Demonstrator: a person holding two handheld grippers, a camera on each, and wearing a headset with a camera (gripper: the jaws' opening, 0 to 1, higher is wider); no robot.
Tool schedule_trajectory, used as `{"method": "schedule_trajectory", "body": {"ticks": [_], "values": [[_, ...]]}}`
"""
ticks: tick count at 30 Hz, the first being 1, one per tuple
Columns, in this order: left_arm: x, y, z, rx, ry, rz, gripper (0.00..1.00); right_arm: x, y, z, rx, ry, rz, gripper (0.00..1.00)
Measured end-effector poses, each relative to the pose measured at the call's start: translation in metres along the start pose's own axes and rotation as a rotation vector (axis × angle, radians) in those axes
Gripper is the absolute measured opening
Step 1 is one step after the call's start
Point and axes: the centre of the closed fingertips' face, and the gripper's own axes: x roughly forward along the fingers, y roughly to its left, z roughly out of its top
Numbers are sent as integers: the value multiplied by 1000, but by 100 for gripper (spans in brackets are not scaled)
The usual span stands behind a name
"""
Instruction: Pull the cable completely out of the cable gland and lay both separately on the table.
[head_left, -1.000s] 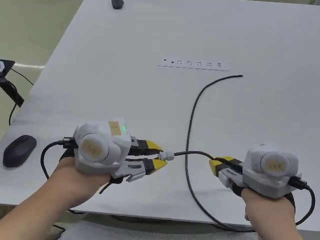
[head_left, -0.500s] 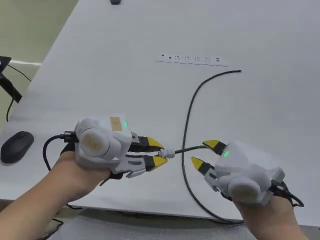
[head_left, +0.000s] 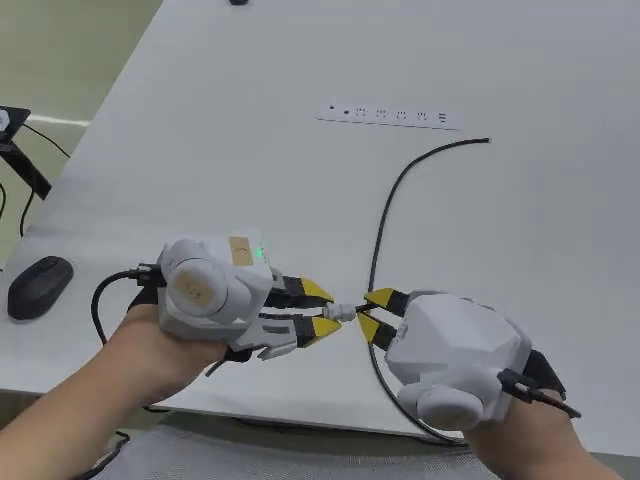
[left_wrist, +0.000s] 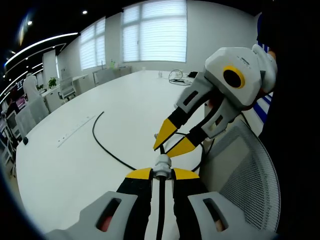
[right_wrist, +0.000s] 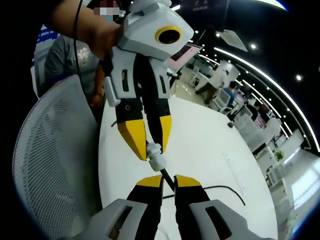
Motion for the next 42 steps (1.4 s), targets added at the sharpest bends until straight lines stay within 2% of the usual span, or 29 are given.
{"method": "schedule_trajectory", "body": {"ticks": [8, 19, 28, 31, 36, 39, 42], "values": [[1, 0, 6, 6, -12, 3, 15, -1, -4, -3, 67, -4, 7, 2], [1, -1, 11, 18, -14, 5, 15, -7, -12, -19, 226, 9, -6, 1], [1, -1, 11, 18, -12, 13, 15, -11, -19, -47, 469, 27, -31, 1], [1, -2, 10, 19, -11, 16, 15, -12, -22, -58, 528, 40, -44, 1], [1, -3, 12, 22, -13, 19, 15, -17, -28, -80, 667, 62, -75, 1], [0, -4, 12, 24, -11, 20, 15, -18, -28, -89, 722, 74, -82, 1], [0, -4, 10, 26, -7, 21, 15, -17, -25, -100, 815, 92, -88, 1]]}}
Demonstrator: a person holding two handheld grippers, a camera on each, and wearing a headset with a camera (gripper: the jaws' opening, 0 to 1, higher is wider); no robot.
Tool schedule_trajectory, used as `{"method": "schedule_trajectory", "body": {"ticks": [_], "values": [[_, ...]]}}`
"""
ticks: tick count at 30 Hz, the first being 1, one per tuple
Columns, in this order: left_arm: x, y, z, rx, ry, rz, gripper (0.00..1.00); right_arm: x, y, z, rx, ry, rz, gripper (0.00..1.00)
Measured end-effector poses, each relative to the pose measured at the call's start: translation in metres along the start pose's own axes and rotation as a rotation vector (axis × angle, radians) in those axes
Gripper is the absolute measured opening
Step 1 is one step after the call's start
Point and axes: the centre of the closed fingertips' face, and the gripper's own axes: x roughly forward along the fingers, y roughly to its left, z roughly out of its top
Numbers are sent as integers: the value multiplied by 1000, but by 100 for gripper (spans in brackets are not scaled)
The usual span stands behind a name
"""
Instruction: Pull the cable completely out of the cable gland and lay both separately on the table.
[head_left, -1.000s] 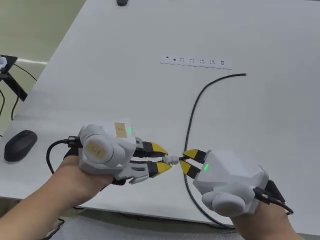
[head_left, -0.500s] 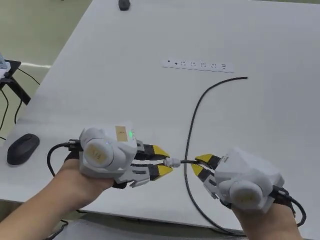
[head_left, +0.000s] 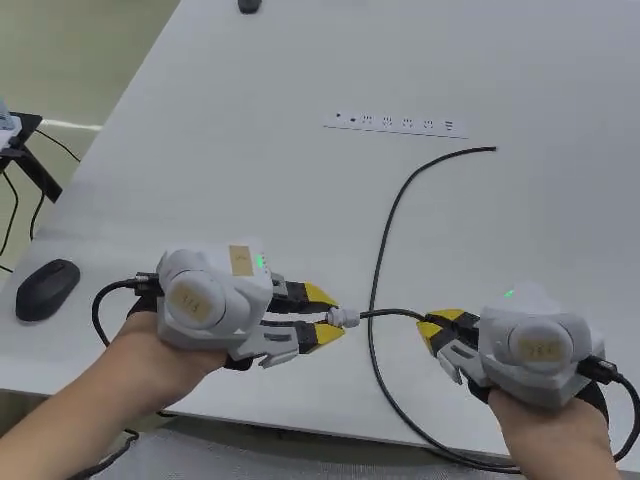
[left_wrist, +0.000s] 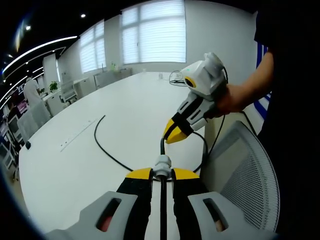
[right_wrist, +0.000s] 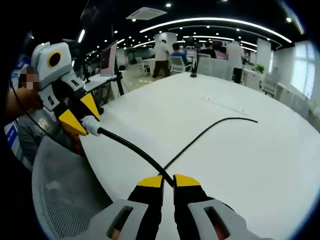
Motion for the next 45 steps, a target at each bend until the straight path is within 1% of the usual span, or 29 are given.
{"method": "schedule_trajectory", "body": {"ticks": [3, 6, 9, 12, 15, 18, 21, 24, 26, 27, 28, 29, 30, 32, 35, 38, 41, 44, 45], "values": [[0, -1, -1, 1, 3, 2, 15, 2, -7, -9, 60, 14, -13, 1], [-1, -2, -5, 4, 15, 4, 15, 4, -14, -14, 81, 14, -39, 2], [-2, -2, -7, 4, 18, 9, 15, 5, -22, -22, 118, 29, -55, 2], [-4, -2, -7, 0, 14, 12, 15, 7, -28, -27, 151, 37, -60, 2], [-5, -3, -8, -4, 13, 17, 15, 7, -28, -28, 154, 41, -61, 2], [-6, -3, -10, -11, 10, 20, 15, 9, -26, -28, 128, 42, -65, 2], [-6, -3, -10, -15, 7, 19, 15, 7, -26, -25, 98, 28, -77, 3], [-7, -2, -10, -16, 6, 17, 15, 3, -27, -21, 36, 20, -92, 4], [-8, 0, -8, -10, -1, 12, 15, 1, -26, -17, -19, 10, -95, 6], [-8, 0, -8, -9, -5, 10, 15, 0, -26, -15, -47, 4, -96, 8], [-8, 0, -7, -7, -8, 7, 15, -1, -22, -9, -96, -6, -97, 12], [-7, 1, -6, -6, -12, 4, 15, -3, -18, -4, -145, -17, -97, 19], [-7, 1, -6, -5, -13, 3, 15, -5, -11, 1, -198, -31, -94, 23], [-6, 1, -5, -2, -17, 0, 15, -9, 1, 13, -302, -58, -87, 22], [-5, 2, -4, -1, -29, -14, 15, -13, 26, 33, -432, -99, -56, 23], [-5, 5, -5, 5, -31, -23, 15, -15, 52, 49, -565, -119, -9, 24], [-7, 6, -3, 6, -37, -31, 15, -12, 76, 58, -670, -119, 42, 22], [-10, 8, -3, 8, -47, -39, 15, -6, 88, 62, -753, -116, 59, 18], [-11, 8, -3, 10, -48, -42, 15, -5, 90, 62, -753, -114, 64, 17]]}}
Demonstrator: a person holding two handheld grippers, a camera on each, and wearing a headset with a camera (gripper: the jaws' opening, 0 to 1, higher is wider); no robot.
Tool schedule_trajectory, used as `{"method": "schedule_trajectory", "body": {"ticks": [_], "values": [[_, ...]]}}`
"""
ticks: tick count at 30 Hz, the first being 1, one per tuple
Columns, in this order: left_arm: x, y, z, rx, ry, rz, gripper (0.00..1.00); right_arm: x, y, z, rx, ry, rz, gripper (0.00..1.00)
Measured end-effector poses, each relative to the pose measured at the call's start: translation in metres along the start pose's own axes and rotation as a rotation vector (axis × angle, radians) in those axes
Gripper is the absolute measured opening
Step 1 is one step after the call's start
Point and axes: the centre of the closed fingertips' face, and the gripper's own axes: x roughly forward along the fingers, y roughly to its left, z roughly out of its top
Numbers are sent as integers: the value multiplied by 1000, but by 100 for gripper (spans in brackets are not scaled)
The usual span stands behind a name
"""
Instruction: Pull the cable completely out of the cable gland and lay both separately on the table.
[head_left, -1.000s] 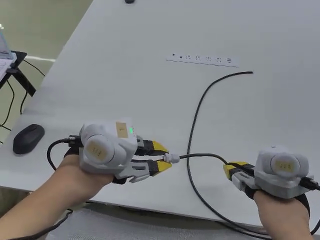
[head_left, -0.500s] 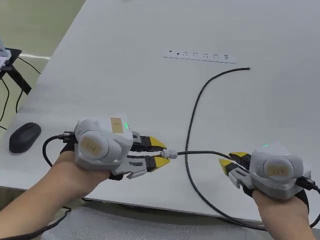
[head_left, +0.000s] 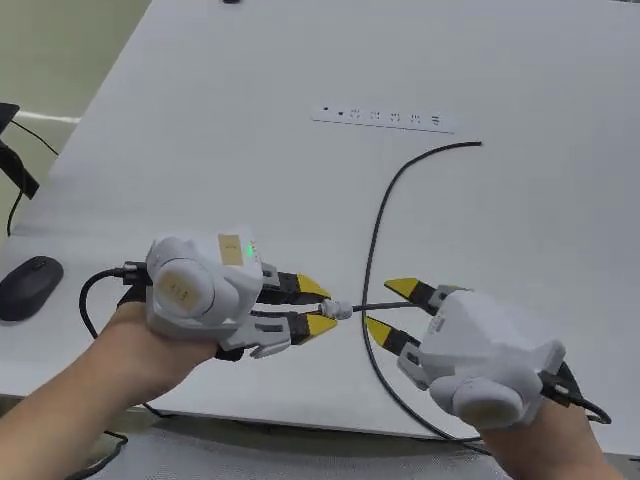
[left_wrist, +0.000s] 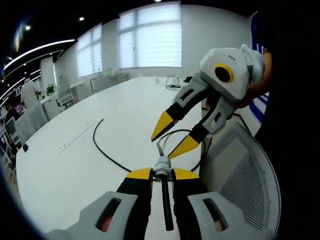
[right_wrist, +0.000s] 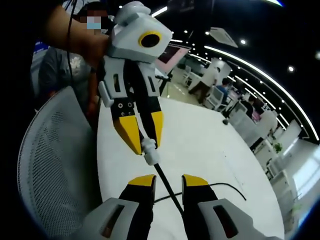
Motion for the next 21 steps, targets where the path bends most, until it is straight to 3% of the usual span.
{"method": "schedule_trajectory", "body": {"ticks": [13, 21], "values": [[-13, 6, -1, 35, -21, -49, 15, 20, 15, 18, -43, 29, 31, 1], [-21, 5, -6, 50, -34, -73, 15, 22, 19, 19, 32, 50, 15, 0]]}}
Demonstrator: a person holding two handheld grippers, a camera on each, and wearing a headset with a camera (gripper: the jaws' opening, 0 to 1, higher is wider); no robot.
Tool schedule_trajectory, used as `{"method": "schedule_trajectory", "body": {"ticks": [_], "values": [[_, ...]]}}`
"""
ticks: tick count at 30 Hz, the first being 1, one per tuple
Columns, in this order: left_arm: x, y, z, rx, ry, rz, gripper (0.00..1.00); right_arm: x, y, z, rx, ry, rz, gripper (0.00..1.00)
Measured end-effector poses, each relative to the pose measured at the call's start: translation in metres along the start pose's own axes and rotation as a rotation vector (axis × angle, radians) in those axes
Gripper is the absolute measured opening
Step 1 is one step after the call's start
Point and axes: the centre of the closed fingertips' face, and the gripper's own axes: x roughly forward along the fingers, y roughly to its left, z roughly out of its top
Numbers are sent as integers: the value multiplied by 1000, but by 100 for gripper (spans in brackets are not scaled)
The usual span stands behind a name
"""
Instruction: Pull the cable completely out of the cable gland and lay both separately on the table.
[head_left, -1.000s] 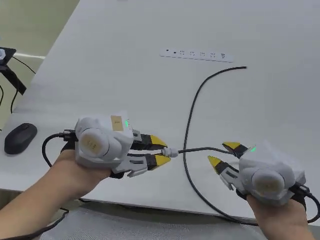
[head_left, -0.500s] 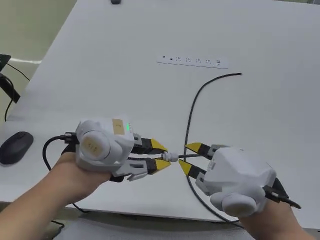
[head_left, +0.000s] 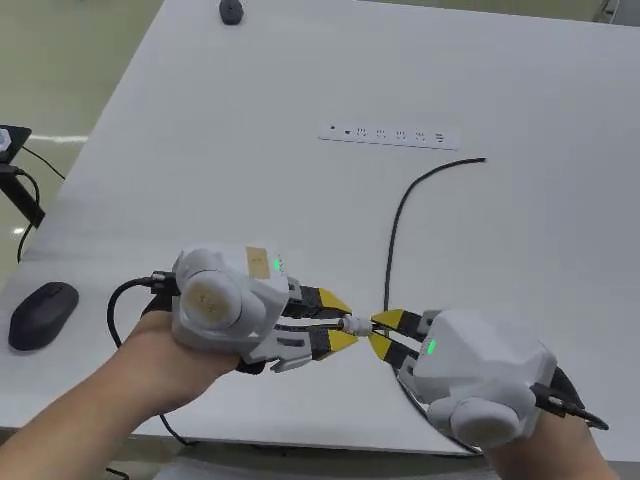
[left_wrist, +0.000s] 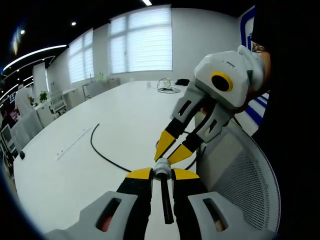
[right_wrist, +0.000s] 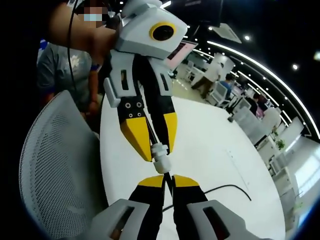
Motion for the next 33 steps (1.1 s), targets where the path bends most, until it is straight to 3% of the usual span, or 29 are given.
{"method": "schedule_trajectory", "body": {"ticks": [6, 10, 24, 33], "values": [[-4, 1, 1, 5, -7, -8, 15, 2, 0, -5, 37, 26, -7, 0], [-6, 2, 3, 10, -16, -9, 15, 1, -4, -11, 105, 51, -19, 0], [-11, 3, 0, -6, -29, -2, 15, -2, -13, -59, 278, 168, -59, 0], [-16, 3, -10, -31, -19, 14, 15, 0, -9, -79, 253, 216, -55, 0]]}}
